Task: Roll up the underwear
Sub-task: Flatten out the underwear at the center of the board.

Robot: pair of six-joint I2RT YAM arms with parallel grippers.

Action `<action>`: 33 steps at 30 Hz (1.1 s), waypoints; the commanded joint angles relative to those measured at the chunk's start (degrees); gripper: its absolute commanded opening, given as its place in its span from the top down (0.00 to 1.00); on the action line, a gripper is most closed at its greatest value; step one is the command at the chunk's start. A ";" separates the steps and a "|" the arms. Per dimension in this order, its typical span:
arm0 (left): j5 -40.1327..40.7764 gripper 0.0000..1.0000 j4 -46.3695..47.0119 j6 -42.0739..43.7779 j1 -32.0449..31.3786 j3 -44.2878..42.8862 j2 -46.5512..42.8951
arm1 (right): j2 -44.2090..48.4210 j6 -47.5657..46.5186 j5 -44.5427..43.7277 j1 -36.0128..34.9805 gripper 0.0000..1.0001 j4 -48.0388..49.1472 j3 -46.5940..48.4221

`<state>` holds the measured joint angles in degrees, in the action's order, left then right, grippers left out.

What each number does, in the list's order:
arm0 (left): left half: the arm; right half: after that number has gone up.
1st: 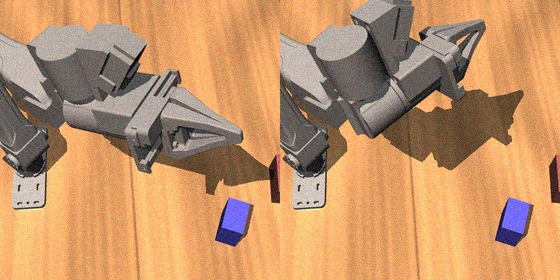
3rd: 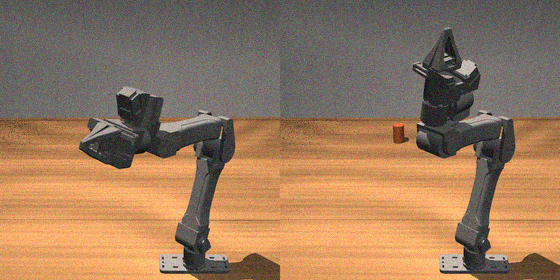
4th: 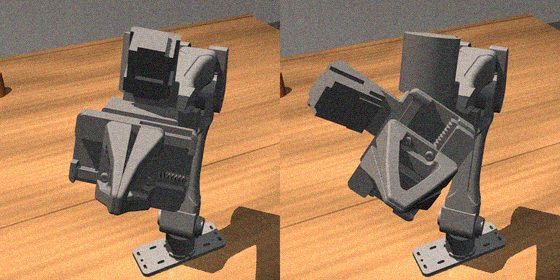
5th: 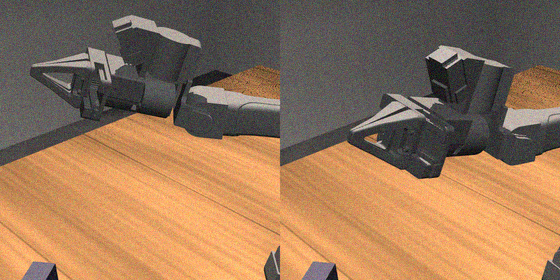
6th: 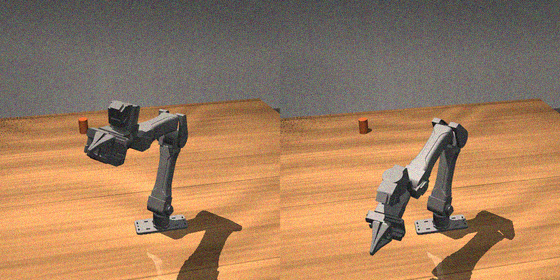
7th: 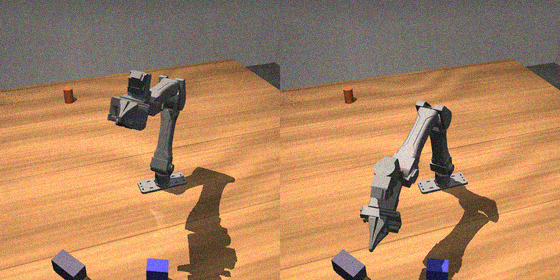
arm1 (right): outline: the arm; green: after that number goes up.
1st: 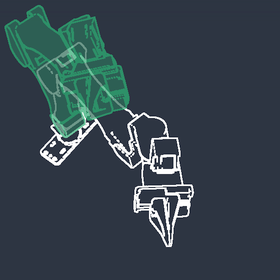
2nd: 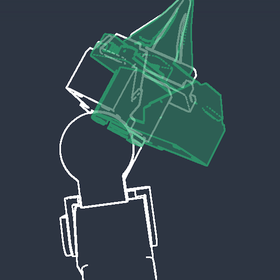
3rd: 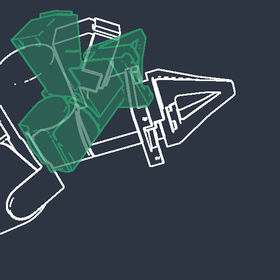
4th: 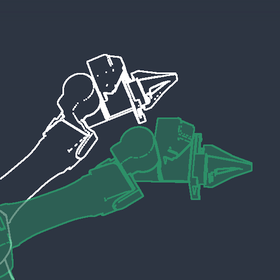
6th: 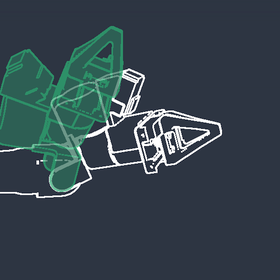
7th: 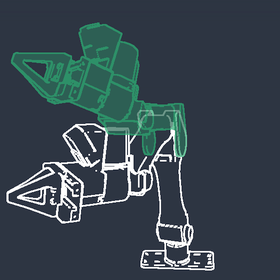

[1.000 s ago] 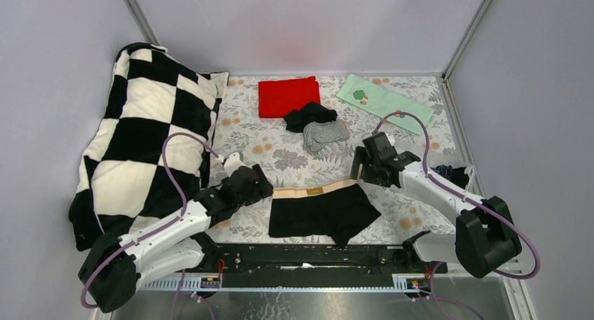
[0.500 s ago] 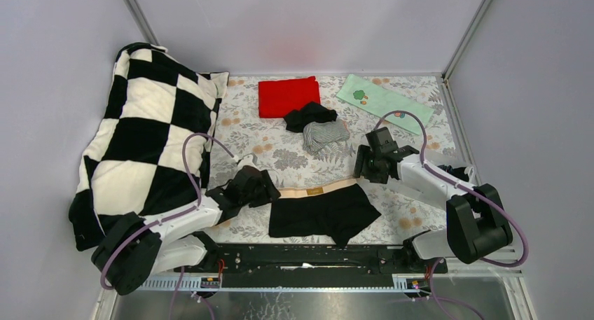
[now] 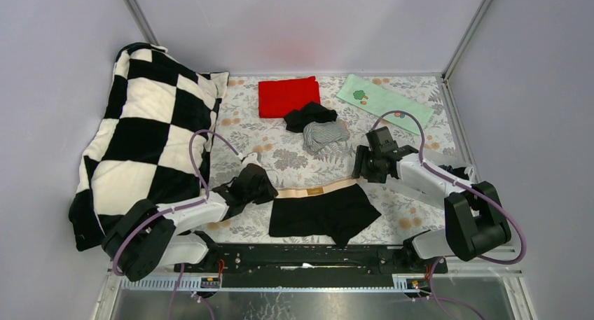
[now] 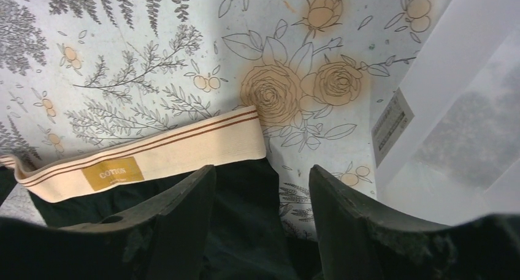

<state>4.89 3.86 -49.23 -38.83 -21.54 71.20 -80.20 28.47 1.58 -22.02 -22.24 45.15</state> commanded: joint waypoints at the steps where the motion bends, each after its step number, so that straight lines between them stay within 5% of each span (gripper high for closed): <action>1: 1.81 0.88 -2.59 1.38 0.52 0.57 0.59 | 0.31 -1.77 3.65 0.74 0.32 2.16 -0.71; 4: 2.56 1.00 -3.72 2.45 1.49 -0.83 0.68 | 0.17 -2.00 4.21 0.99 0.21 2.73 -0.98; 8: 3.95 1.00 -7.71 4.67 3.59 -2.84 -0.46 | -1.70 -2.38 4.58 1.27 0.20 2.77 -0.34; 19: 3.58 1.00 -10.79 7.79 6.57 -4.32 -2.36 | -8.88 -6.83 12.86 1.54 0.27 5.47 4.07; 33: 2.17 1.00 -10.02 8.18 6.86 -4.03 -2.15 | -19.74 -10.11 13.16 1.37 0.37 3.17 11.00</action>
<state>7.42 -6.20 -42.68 -32.56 -24.71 69.34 -97.25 20.60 13.78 -20.75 -17.39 54.74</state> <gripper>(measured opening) 0.006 0.641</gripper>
